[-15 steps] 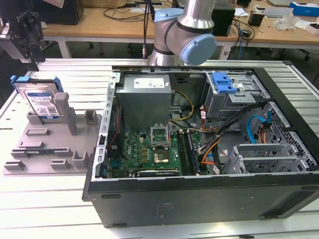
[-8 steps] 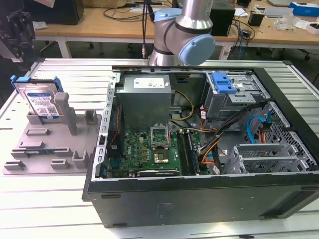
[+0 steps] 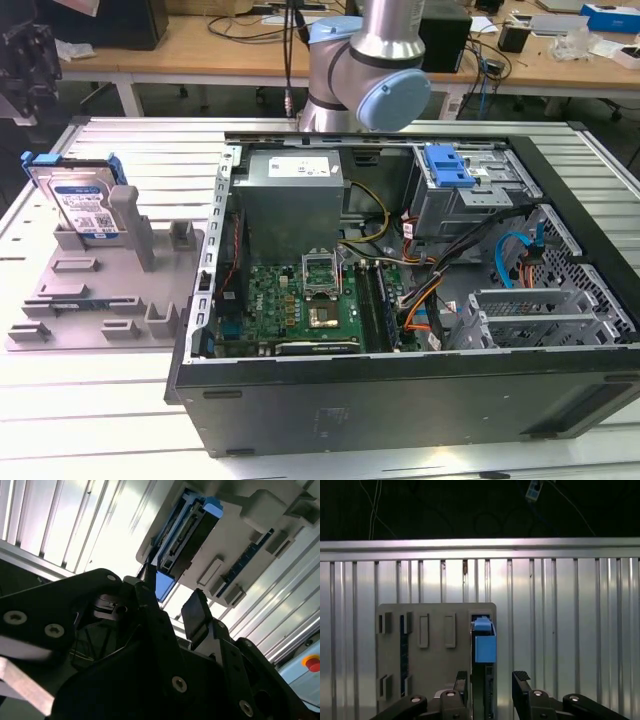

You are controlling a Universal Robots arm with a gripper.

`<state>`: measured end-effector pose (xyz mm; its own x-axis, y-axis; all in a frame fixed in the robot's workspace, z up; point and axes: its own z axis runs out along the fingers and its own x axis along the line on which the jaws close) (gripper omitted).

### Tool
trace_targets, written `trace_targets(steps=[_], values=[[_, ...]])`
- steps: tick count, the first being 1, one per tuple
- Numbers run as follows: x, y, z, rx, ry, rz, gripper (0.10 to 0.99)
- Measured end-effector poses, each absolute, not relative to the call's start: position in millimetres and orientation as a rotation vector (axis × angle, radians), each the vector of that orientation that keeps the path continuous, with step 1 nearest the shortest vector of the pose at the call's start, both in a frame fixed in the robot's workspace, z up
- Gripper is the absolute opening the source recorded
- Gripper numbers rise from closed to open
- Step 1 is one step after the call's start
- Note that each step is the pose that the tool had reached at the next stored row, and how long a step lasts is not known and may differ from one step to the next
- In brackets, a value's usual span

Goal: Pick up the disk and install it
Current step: 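Pick up the disk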

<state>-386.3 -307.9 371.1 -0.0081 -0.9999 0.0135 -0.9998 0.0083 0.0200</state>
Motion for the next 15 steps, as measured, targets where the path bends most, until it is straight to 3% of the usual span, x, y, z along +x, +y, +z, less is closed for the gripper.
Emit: trace_targets(steps=[15], values=[[-393.8, -308.6, 366.5, 2.244, -2.165, -0.006, 0.482]])
